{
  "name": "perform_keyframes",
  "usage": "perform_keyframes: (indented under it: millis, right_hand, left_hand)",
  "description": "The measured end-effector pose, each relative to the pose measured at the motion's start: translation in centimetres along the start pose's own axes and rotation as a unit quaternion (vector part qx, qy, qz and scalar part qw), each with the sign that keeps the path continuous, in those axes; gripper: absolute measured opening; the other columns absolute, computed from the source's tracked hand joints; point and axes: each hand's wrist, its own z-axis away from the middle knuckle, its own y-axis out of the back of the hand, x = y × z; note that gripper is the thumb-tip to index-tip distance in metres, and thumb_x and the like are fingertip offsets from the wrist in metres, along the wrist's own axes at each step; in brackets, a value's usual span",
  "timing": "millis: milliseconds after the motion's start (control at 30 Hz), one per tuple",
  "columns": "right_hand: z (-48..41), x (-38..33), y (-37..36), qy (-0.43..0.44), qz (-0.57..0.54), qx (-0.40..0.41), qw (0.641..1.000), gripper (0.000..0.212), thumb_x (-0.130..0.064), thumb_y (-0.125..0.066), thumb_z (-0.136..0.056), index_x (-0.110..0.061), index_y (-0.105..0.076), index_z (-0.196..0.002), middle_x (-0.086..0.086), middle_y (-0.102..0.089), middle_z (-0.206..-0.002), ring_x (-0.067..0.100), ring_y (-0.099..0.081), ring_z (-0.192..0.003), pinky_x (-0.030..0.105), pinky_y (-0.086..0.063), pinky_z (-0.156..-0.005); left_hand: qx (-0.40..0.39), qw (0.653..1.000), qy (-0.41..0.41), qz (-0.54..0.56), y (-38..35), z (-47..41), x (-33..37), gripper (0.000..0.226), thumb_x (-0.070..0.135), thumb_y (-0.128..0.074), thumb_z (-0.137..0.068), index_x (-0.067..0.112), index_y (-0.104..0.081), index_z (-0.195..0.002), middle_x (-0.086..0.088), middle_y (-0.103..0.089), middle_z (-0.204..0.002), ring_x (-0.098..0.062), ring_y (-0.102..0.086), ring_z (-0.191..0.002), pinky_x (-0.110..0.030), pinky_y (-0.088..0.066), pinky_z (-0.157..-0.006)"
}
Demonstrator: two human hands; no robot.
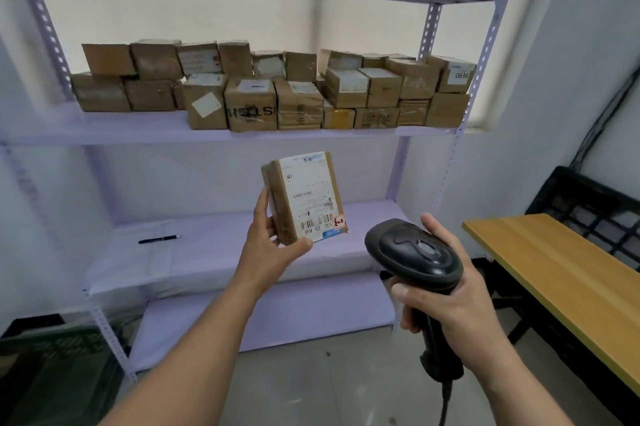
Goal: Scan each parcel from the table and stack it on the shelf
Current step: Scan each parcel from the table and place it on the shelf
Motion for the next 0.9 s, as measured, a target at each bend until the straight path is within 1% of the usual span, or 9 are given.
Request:
perform_keyframes:
  millis: [33,200,333,433,500,567,700,800,900]
  right_hand:
    - [-0.7,0.1,0.1,0.003,0.0,-0.001,1.0,0.09,0.017,-0.07,-0.072,-0.046,-0.045,-0.131,0.017,-0.069,-0.08,0.031,-0.054,-0.046,0.034,-0.047,-0.046]
    - [-4.7,0.3,1.0,0.018,-0.003,-0.013,1.0,0.09,0.015,-0.073,-0.072,-0.052,-0.048,-0.128,0.022,-0.061,-0.108,0.034,-0.056,-0.047,0.036,-0.048,-0.046]
    - [-8.3,0.5,2.1,0.029,-0.012,-0.026,0.999,0.09,0.013,-0.075,-0.071,-0.053,-0.049,-0.127,0.012,-0.065,-0.11,0.036,-0.057,-0.049,0.037,-0.05,-0.047]
    - [-11.2,0.6,3.2,0.037,-0.023,-0.025,0.999,0.09,0.014,-0.075,-0.07,-0.055,-0.051,-0.124,0.0,-0.069,-0.106,0.037,-0.058,-0.05,0.039,-0.052,-0.047]
    - [-13.1,0.6,3.9,0.04,-0.027,-0.022,0.999,0.09,0.015,-0.074,-0.07,-0.054,-0.052,-0.123,-0.006,-0.069,-0.102,0.035,-0.058,-0.05,0.039,-0.053,-0.047]
    - [-14.8,0.5,4.4,0.048,-0.029,-0.019,0.998,0.089,0.017,-0.073,-0.07,-0.051,-0.05,-0.124,-0.009,-0.07,-0.099,0.032,-0.059,-0.049,0.037,-0.053,-0.046]
    - [-17.9,0.9,5.0,0.051,-0.028,-0.017,0.998,0.09,0.017,-0.072,-0.071,-0.049,-0.049,-0.127,-0.006,-0.07,-0.097,0.035,-0.057,-0.048,0.037,-0.052,-0.045]
    - [-20.0,1.2,4.4,0.046,-0.024,-0.013,0.999,0.089,0.016,-0.072,-0.072,-0.049,-0.047,-0.127,-0.004,-0.07,-0.093,0.035,-0.057,-0.048,0.036,-0.052,-0.047]
    - [-22.1,1.4,3.5,0.044,-0.024,-0.003,0.999,0.09,0.015,-0.074,-0.071,-0.051,-0.048,-0.127,0.001,-0.07,-0.095,0.035,-0.057,-0.049,0.038,-0.051,-0.047]
  left_hand:
    - [0.006,1.0,-0.002,0.002,0.2,-0.6,0.4,0.103,0.013,-0.076,-0.08,0.043,-0.006,-0.149,0.007,-0.048,-0.126,0.008,-0.052,-0.098,-0.005,-0.039,-0.071]
    - [0.011,0.999,-0.033,0.006,0.1,-4.8,2.6,0.096,0.013,-0.073,-0.084,0.043,-0.009,-0.15,0.004,-0.055,-0.128,-0.003,-0.054,-0.108,-0.01,-0.041,-0.076]
    - [0.025,0.998,-0.049,0.006,-0.4,-9.2,4.3,0.095,0.014,-0.072,-0.085,0.041,-0.009,-0.15,-0.002,-0.059,-0.128,-0.012,-0.057,-0.113,-0.015,-0.043,-0.077]
    - [0.044,0.998,-0.046,0.005,-0.7,-12.9,6.2,0.094,0.015,-0.07,-0.086,0.036,-0.008,-0.153,-0.004,-0.06,-0.126,-0.009,-0.058,-0.106,-0.009,-0.041,-0.069]
    - [0.054,0.997,-0.05,0.016,-1.0,-15.2,7.5,0.093,0.013,-0.07,-0.086,0.034,-0.009,-0.153,-0.003,-0.057,-0.132,-0.011,-0.056,-0.109,-0.011,-0.041,-0.073]
    - [0.058,0.996,-0.055,0.028,-1.2,-17.3,8.7,0.093,0.01,-0.07,-0.085,0.034,-0.011,-0.153,0.001,-0.052,-0.138,-0.011,-0.054,-0.114,-0.018,-0.044,-0.084]
    - [0.057,0.996,-0.06,0.016,-1.0,-21.2,9.7,0.095,0.017,-0.072,-0.084,0.041,-0.01,-0.151,0.002,-0.054,-0.137,-0.018,-0.056,-0.118,-0.041,-0.043,-0.105]
    - [0.056,0.997,-0.05,-0.002,-0.5,-24.3,10.3,0.094,0.021,-0.072,-0.084,0.042,-0.01,-0.151,0.007,-0.051,-0.136,-0.018,-0.053,-0.119,-0.043,-0.041,-0.106]
    - [0.041,0.998,-0.042,0.013,0.2,-27.8,10.6,0.098,0.027,-0.075,-0.079,0.043,-0.011,-0.15,0.006,-0.047,-0.143,-0.021,-0.053,-0.121,-0.047,-0.042,-0.106]
